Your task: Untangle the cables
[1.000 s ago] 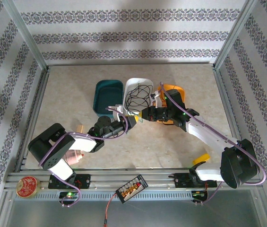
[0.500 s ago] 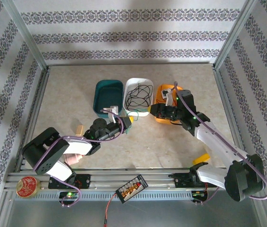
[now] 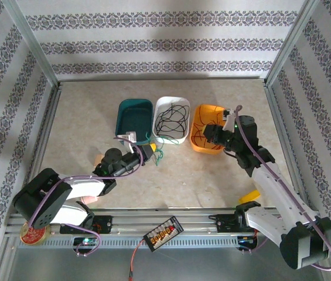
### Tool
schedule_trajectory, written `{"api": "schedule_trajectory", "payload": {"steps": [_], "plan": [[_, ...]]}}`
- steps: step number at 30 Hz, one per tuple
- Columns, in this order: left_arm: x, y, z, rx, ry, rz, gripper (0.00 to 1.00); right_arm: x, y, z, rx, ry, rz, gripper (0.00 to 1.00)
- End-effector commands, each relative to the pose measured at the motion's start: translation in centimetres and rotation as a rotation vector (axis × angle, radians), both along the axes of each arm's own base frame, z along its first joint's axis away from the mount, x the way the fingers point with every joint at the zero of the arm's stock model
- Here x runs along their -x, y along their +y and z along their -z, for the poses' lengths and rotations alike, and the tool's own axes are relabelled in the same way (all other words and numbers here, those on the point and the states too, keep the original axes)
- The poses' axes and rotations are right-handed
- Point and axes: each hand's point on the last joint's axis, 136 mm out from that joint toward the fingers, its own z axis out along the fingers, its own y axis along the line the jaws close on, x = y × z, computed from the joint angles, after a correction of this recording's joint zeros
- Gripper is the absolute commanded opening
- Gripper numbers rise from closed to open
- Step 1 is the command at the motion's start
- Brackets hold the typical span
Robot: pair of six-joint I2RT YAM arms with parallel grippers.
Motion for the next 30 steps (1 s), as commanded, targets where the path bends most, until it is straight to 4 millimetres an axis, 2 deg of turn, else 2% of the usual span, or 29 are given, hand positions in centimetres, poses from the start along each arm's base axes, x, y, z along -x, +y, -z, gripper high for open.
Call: {"api": "schedule_trajectory", "payload": {"steps": [1,4,6,8,12,16,20,22,23,25,27,30], "plan": [[1.1,-1.3,-2.0,0.011,-0.009,0.138,0.01,-0.5,-1.0,0.9,0.087,0.009,0.040,0.00],[1.6,-1.7,-3.1,-0.018,-0.008,0.186,0.01,-0.4,-0.8,1.1,0.103,0.014,0.026,0.00],[0.8,-0.7,-3.7,-0.043,-0.007,0.116,0.00,-0.3,-0.5,1.4,0.107,0.020,0.013,0.00],[-0.7,1.3,-4.4,-0.051,0.007,-0.001,0.00,-0.2,0.0,1.7,0.108,0.030,-0.008,0.00],[-4.7,7.3,-4.6,-0.124,0.093,-0.322,0.00,0.1,1.1,2.4,0.124,0.042,-0.048,0.00],[-7.9,11.2,-2.8,-0.240,0.242,-0.485,0.00,0.4,2.1,2.5,0.145,0.041,-0.078,0.01],[-10.9,13.4,0.5,-0.265,0.402,-0.556,0.00,0.7,2.7,2.4,0.157,0.036,-0.098,0.02],[-12.0,13.8,1.4,-0.292,0.435,-0.577,0.05,0.9,2.8,2.3,0.159,0.036,-0.103,0.02],[-12.6,13.8,1.7,-0.301,0.441,-0.585,0.11,1.0,2.8,2.3,0.162,0.035,-0.106,0.02],[-13.8,13.2,1.6,-0.302,0.431,-0.563,0.19,1.3,2.9,2.3,0.168,0.035,-0.115,0.02],[-14.7,12.9,1.5,-0.302,0.430,-0.562,0.38,1.6,3.0,2.5,0.175,0.039,-0.124,0.02],[-15.5,12.6,0.4,-0.287,0.389,-0.557,0.60,2.0,3.5,2.9,0.182,0.047,-0.154,0.04]]}}
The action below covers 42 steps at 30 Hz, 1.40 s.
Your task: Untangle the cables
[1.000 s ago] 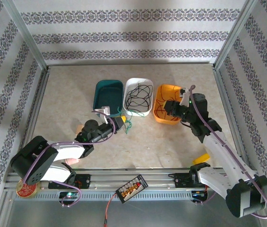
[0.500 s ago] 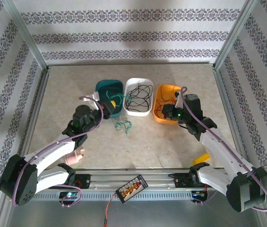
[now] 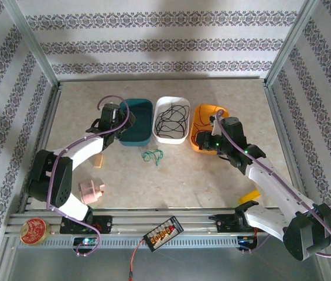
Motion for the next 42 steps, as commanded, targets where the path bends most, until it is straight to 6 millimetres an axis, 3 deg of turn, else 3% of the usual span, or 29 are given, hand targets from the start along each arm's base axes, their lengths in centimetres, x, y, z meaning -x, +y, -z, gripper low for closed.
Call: {"api": "schedule_trajectory", "payload": {"steps": [1,5,8,13,18,23,29,33,39,42], "plan": [[-1.0,-0.2,-2.8,0.001,-0.070,0.011,0.65,0.5,0.7,-0.6,0.019,-0.018,-0.042,0.05],[0.1,-1.5,-5.4,-0.014,-0.152,0.095,0.76,1.6,2.7,1.2,0.040,0.032,-0.139,0.09],[2.7,-2.7,-5.6,-0.046,-0.155,0.151,0.78,2.6,5.2,2.9,0.078,0.070,-0.243,0.16],[8.4,-3.5,-2.1,-0.137,-0.088,0.164,0.78,4.4,10.3,5.8,0.137,0.133,-0.440,0.33],[12.6,-3.0,1.9,-0.160,-0.008,0.127,0.78,3.6,13.2,8.2,0.193,0.172,-0.509,0.40],[13.7,-2.3,3.3,-0.176,0.027,0.102,0.78,2.8,14.9,10.7,0.221,0.250,-0.509,0.47],[13.1,-2.7,2.7,-0.196,0.013,0.117,0.78,1.8,14.8,13.6,0.272,0.310,-0.454,0.51],[12.7,-3.5,2.7,-0.185,0.010,0.142,0.78,1.3,14.8,14.5,0.297,0.316,-0.438,0.48],[12.6,-5.9,2.7,-0.150,-0.008,0.265,0.78,1.4,14.0,14.1,0.302,0.289,-0.438,0.11],[12.9,-7.4,2.7,-0.139,-0.017,0.349,0.78,2.0,13.2,13.5,0.287,0.276,-0.451,0.06]]}}
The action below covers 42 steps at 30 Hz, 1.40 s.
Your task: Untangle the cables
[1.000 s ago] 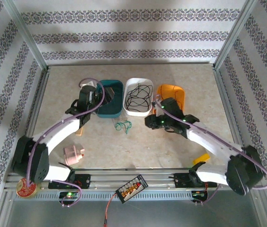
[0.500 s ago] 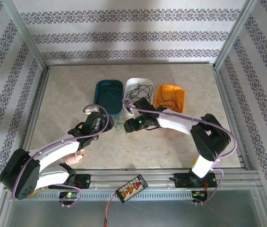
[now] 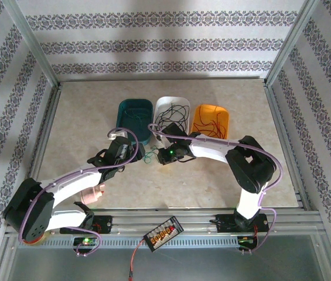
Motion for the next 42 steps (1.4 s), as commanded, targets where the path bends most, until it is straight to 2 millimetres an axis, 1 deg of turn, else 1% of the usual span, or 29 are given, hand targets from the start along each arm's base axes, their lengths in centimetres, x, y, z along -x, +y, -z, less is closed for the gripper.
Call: {"api": "schedule_trajectory", "payload": {"steps": [1,6,8,11,14,18,19,20,21,23,25,27,30,34,39,42], "plan": [[-0.3,-3.3,-1.7,0.044,-0.051,0.153,0.78,0.5,-1.0,-1.6,-0.026,-0.037,-0.020,0.06],[0.6,-6.6,-1.2,0.063,-0.039,0.321,0.79,1.7,-2.3,-3.0,-0.094,-0.035,-0.056,0.05],[0.9,-7.5,-0.9,0.060,-0.034,0.364,0.79,2.0,-2.7,-3.4,-0.126,-0.028,-0.054,0.05],[1.0,-8.8,-0.5,0.077,-0.050,0.416,0.79,2.3,-2.8,-4.3,-0.198,-0.005,-0.054,0.05],[0.7,-9.8,-0.3,0.102,-0.074,0.441,0.79,2.6,-2.7,-5.1,-0.242,0.012,-0.062,0.05],[0.2,-10.9,0.1,0.134,-0.096,0.464,0.76,3.0,-2.4,-6.6,-0.326,0.034,-0.064,0.05],[0.1,-11.1,0.2,0.138,-0.099,0.467,0.73,3.0,-2.4,-7.1,-0.350,0.035,-0.062,0.05],[0.0,-11.2,0.2,0.142,-0.105,0.469,0.69,2.9,-2.5,-7.4,-0.363,0.034,-0.056,0.05],[-0.1,-11.3,0.2,0.147,-0.110,0.467,0.61,2.8,-2.7,-7.7,-0.373,0.032,-0.049,0.05],[-0.3,-11.4,0.1,0.163,-0.123,0.466,0.40,2.6,-3.0,-8.3,-0.388,0.027,-0.039,0.05],[-0.4,-11.1,0.2,0.158,-0.124,0.444,0.16,2.2,-3.6,-8.4,-0.379,0.013,-0.015,0.05],[-0.5,-10.5,0.5,0.136,-0.118,0.419,0.01,1.5,-4.7,-8.2,-0.352,-0.005,0.032,0.05],[-0.2,-9.1,1.1,0.101,-0.105,0.369,0.00,0.2,-6.9,-7.9,-0.307,-0.044,0.130,0.04],[0.5,-6.8,1.6,0.059,-0.094,0.300,0.00,-1.4,-10.4,-7.3,-0.258,-0.081,0.282,0.04],[1.6,-4.5,2.3,0.016,-0.067,0.258,0.00,-2.3,-13.8,-7.2,-0.216,-0.115,0.409,0.04],[2.1,-4.0,2.0,0.026,-0.073,0.261,0.00,-2.6,-15.1,-7.4,-0.214,-0.132,0.459,0.04]]}}
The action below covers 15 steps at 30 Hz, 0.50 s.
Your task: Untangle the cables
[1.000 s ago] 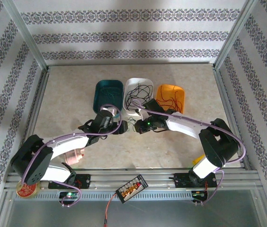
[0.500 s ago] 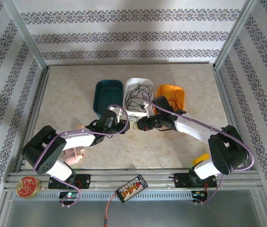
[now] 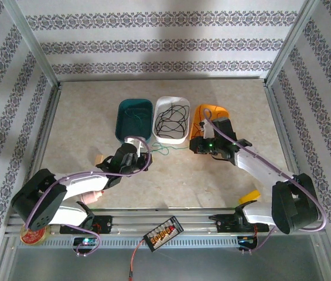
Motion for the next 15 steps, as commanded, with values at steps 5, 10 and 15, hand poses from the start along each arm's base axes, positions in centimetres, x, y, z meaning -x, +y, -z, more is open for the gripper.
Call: {"api": "schedule_trajectory", "payload": {"steps": [5,10,15], "plan": [[0.6,2.1,-0.1,-0.019,0.007,-0.034,0.00,-0.7,-3.5,-0.2,0.073,-0.031,0.134,0.04],[1.0,3.1,-0.4,-0.030,0.009,-0.044,0.00,-1.4,-6.2,-1.6,0.074,-0.074,0.238,0.04],[2.1,2.2,-2.0,0.082,-0.034,0.035,0.00,-1.6,-8.2,-2.3,0.065,-0.092,0.299,0.03]]}}
